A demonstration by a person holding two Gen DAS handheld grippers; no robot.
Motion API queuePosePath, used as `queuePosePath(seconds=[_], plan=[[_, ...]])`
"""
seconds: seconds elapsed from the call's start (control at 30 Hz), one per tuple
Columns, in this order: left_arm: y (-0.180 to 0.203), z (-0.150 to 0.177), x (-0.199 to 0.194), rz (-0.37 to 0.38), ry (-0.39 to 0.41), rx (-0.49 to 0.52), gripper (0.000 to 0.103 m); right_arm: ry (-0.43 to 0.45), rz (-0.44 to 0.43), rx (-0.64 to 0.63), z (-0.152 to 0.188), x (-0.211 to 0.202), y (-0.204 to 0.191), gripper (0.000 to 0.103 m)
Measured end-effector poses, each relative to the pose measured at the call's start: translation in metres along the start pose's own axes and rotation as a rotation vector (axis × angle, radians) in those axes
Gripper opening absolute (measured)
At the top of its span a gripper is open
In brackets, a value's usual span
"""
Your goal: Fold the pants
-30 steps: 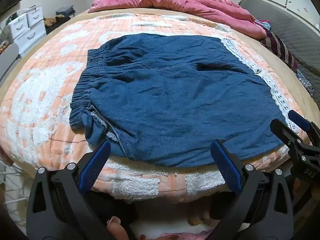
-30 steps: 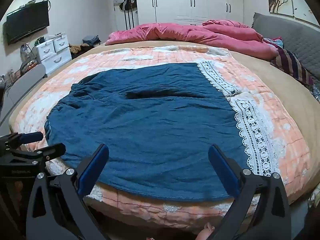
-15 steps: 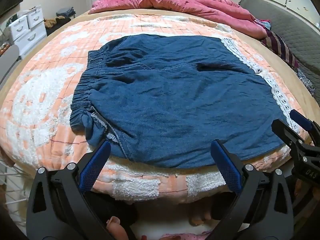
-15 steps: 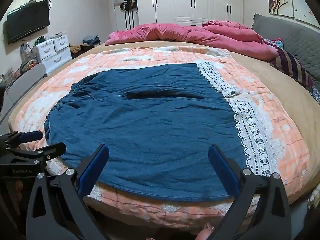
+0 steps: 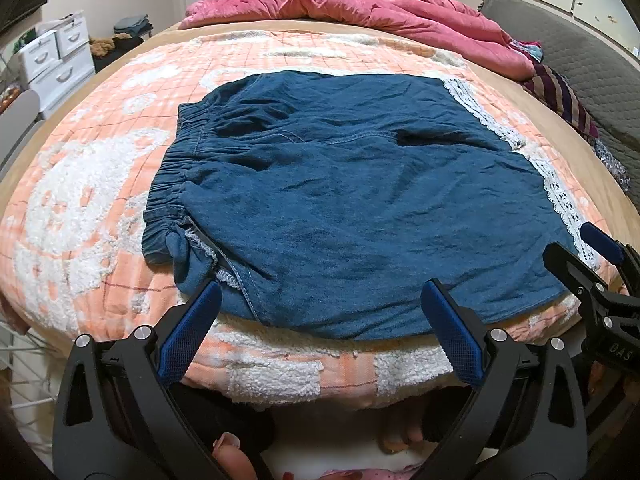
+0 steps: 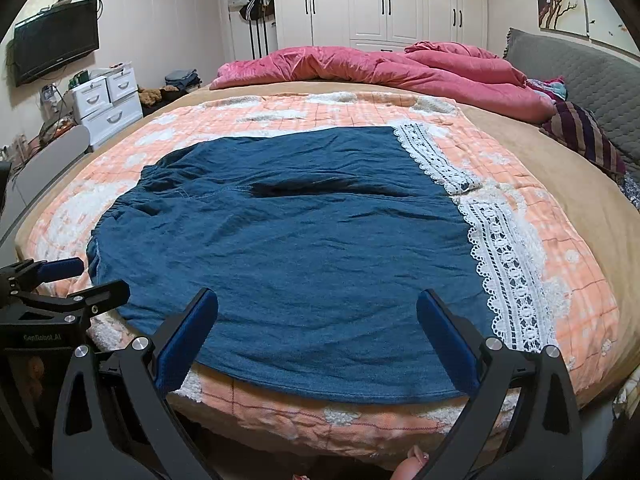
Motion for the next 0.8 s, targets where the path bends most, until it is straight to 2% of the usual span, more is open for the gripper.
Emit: queuePosePath(seconds=[0.8], plan=[[0.0013,0.0007,0.0003,-0.003,0.004,0.002,0.094,0.001,0.009,-0.003,0.0007,0.0005,0.0013,0.099]])
Point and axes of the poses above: each gripper's, at about its wrist camera, not at the fingertips, and x roughly the way its jaws point, y to its right, z to its underside, the point moved 8 cm from there along x, roughly the way its jaws point, and after that the axes turned 12 degrees about x, right-handed, at the moved point
